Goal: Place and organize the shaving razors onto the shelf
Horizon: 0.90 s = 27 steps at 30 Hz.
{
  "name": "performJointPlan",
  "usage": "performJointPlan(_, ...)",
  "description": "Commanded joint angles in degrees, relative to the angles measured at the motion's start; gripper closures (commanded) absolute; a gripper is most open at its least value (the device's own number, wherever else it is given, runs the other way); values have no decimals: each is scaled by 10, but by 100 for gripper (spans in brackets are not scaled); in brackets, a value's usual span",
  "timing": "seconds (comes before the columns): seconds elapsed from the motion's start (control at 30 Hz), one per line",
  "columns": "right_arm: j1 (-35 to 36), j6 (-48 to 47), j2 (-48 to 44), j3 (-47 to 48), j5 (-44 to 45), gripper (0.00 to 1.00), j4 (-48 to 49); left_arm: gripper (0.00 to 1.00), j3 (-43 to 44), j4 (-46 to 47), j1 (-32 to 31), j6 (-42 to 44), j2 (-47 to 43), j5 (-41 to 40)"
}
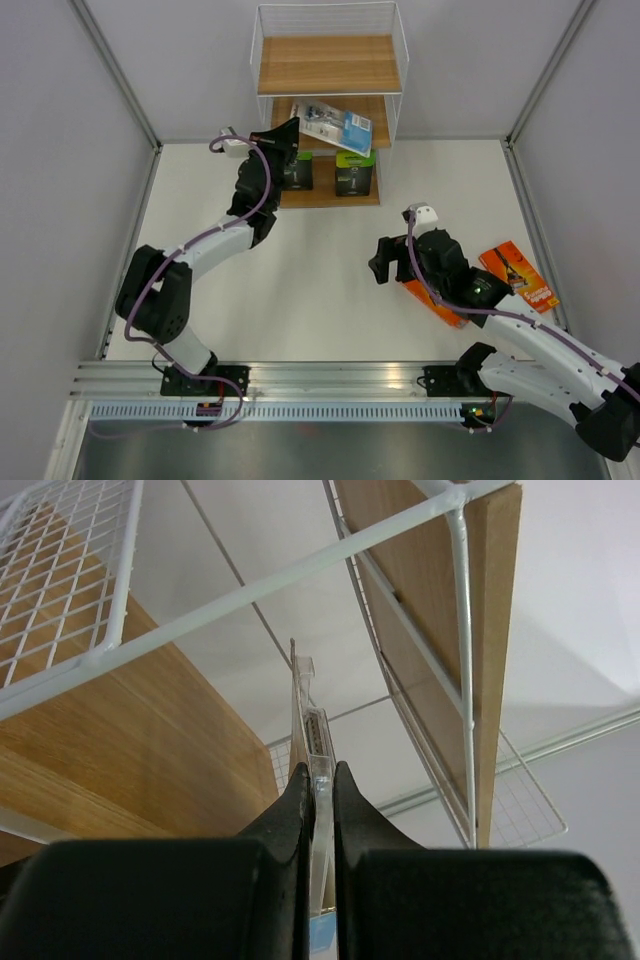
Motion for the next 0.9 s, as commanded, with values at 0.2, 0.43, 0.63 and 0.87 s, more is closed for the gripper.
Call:
performJointPlan(0.2,-2,-21,12,51,2,2,2,98,54,10,-38,6,44,-113)
performJointPlan(0.43,-8,-40,-8,90,18,2,-15,98,66,11,-47,-6,67,-155)
performJointPlan(0.63,-11,-43,2,95,13,2,-22,98,92,19,-48,-27,84,-198)
performJointPlan(0.87,-16,-54,5,97,17,2,-23,98,152,-61,-49,-22,112,-159)
